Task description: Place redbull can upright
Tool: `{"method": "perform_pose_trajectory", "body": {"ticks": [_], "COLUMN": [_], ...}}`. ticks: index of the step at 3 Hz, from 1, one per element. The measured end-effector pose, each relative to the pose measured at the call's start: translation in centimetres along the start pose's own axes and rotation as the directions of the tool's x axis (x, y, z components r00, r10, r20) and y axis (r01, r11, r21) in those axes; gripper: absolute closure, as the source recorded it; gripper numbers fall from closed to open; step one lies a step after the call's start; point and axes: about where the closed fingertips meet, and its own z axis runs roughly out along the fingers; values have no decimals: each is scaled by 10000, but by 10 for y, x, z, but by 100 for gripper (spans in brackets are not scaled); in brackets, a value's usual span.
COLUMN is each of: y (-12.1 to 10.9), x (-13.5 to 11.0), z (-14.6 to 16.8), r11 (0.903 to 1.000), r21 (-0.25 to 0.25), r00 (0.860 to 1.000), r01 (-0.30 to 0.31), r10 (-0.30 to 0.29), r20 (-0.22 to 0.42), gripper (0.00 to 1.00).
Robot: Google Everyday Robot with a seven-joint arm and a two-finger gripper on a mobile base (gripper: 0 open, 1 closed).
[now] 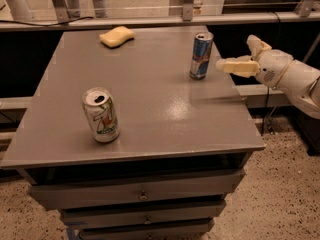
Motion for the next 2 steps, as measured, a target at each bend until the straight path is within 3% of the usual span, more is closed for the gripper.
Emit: {"method": "perform_pose_trajectory", "body": {"ticks": [1, 2], "y": [-9, -17], "x": [-26, -52], "z": [-49, -91], "r11": [9975, 9886], "r21": [394, 1060], "r00": [9924, 9750], "r01": [581, 1073], "r10": [-534, -838], "r20": [-1110, -2057], "gripper": [0, 0]}}
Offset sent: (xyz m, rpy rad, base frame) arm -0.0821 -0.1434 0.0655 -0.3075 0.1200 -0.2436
